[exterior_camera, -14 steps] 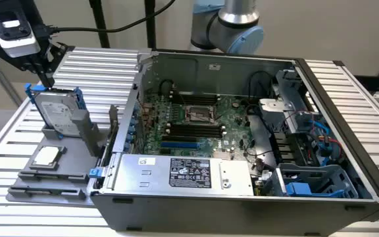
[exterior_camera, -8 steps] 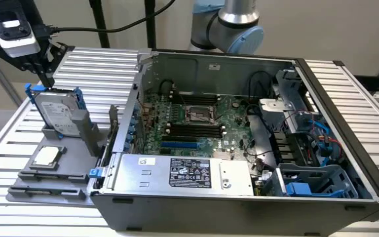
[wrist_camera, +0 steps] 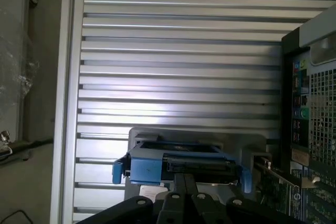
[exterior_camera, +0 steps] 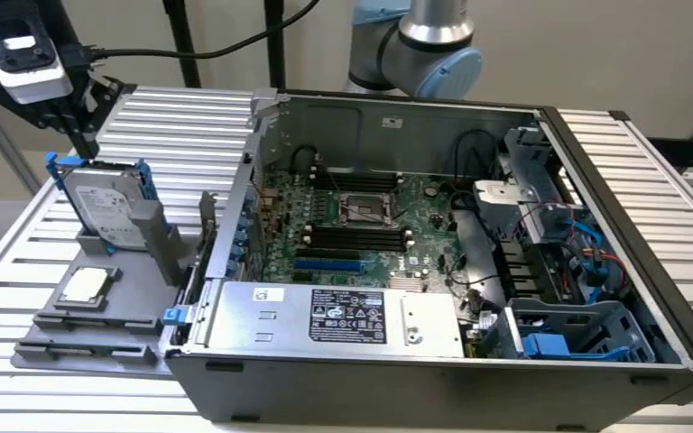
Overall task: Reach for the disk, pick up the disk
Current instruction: 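Reach for the disk, then pick up the disk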
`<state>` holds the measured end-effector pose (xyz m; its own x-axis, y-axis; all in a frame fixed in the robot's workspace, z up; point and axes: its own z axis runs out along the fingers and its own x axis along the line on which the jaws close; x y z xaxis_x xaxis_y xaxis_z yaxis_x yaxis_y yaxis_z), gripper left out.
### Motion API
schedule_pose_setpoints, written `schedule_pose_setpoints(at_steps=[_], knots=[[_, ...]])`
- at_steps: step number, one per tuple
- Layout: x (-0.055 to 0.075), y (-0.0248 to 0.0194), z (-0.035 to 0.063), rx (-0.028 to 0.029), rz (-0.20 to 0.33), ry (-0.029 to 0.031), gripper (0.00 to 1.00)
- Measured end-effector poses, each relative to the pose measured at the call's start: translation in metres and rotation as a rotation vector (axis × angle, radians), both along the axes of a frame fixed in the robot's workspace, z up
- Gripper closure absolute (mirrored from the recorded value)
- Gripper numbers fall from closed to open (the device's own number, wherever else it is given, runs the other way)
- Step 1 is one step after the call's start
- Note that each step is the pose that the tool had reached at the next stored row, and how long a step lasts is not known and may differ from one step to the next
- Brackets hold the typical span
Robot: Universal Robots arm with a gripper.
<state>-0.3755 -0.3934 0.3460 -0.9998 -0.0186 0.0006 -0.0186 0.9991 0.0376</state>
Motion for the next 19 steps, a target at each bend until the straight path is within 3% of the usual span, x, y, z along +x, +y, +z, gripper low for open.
schedule_pose_setpoints(at_steps=[7,15,19], knots=[[-0.021,0.0092,0.0,-0.0015,0.0,0.0,0.89],[-0.025,0.0098,0.0,-0.0017,0.004,-0.0002,0.89],[-0.026,0.0099,-0.0001,-0.0017,0.073,-0.0002,0.89]])
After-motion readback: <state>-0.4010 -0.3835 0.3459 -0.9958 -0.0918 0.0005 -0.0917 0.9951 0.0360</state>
